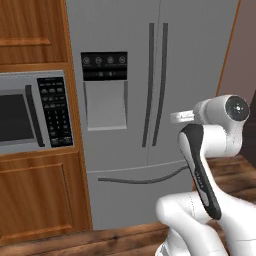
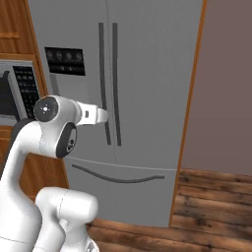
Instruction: Take the lemon wedge from the fridge and place it on the plate with fish on the dining counter.
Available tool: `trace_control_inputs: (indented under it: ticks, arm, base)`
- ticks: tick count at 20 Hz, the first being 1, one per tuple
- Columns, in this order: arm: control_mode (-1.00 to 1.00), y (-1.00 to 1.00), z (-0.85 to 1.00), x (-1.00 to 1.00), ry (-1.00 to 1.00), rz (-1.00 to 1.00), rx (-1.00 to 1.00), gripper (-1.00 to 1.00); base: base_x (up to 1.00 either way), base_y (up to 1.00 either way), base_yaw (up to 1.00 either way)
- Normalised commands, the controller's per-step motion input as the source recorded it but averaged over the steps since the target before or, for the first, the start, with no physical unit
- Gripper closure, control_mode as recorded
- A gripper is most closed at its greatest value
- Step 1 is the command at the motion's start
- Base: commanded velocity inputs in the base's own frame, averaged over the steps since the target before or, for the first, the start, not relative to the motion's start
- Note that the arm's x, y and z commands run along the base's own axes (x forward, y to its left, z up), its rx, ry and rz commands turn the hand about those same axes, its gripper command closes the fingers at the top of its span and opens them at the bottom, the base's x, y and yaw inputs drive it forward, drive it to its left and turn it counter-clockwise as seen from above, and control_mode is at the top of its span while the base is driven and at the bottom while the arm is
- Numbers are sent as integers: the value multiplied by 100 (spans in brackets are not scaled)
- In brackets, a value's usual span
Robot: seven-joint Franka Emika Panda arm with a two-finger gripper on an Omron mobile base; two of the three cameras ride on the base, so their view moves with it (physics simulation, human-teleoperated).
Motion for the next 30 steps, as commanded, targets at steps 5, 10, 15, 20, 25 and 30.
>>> trace_control_inputs:
  ticks: [5, 10, 15, 20, 25, 30]
  arm:
    - [-100, 0, 15, 87, -12, -5, 0, -100]
    - [-100, -10, 2, 70, -1, -1, 0, -100]
    - [-100, -7, 0, 40, 0, 0, 0, -100]
    - [-100, -2, -5, 56, 0, 0, 0, -100]
    - [-100, 0, -17, 67, 0, 0, 0, -100]
    - [-100, -8, -15, 61, 0, 0, 0, -100]
  base:
    - [0, 0, 0]
    - [0, 0, 0]
    - [0, 0, 0]
    - [0, 0, 0]
    - [0, 0, 0]
    - [0, 0, 0]
